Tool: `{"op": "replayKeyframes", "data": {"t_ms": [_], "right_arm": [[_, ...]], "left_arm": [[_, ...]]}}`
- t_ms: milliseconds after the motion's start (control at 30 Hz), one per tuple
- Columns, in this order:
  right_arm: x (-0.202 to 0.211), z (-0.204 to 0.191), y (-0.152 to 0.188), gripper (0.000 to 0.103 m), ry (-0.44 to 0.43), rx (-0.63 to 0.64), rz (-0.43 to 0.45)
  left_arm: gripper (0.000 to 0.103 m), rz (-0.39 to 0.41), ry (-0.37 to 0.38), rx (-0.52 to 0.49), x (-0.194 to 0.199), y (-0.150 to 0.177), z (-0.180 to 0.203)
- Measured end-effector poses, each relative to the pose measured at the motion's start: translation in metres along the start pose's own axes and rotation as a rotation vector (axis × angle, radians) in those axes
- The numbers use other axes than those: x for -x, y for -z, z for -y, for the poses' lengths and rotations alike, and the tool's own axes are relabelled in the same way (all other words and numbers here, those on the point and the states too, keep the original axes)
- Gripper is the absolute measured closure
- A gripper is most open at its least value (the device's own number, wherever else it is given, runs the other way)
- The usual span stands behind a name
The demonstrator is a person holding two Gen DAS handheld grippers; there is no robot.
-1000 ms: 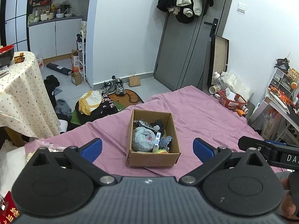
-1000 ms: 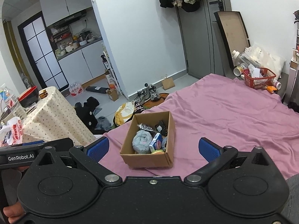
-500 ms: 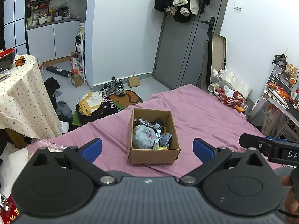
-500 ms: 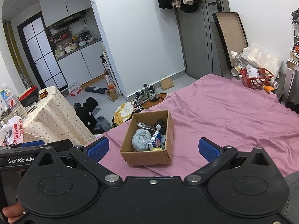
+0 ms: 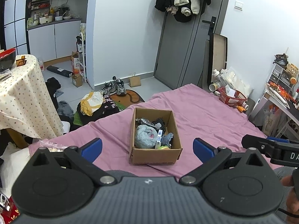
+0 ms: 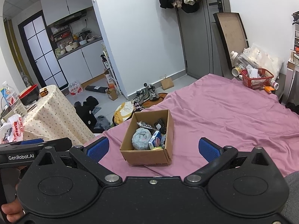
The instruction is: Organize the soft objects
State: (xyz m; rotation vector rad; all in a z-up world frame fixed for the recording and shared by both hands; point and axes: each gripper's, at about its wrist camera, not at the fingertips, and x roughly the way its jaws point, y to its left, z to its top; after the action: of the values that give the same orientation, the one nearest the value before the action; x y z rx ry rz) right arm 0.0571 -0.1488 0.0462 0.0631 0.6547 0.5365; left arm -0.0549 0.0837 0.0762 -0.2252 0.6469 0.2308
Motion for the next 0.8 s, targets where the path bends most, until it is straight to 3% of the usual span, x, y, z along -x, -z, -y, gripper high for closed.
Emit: {"op": "replayKeyframes", "data": {"t_ms": [800], "right_arm": [[0.0012,0.0031,0.0027,0.0,0.003,0.002,-0.002]], "left_arm": [[0.001,-0.003,0.0,-0.021,-0.0007,0.0002,0.0023]]}}
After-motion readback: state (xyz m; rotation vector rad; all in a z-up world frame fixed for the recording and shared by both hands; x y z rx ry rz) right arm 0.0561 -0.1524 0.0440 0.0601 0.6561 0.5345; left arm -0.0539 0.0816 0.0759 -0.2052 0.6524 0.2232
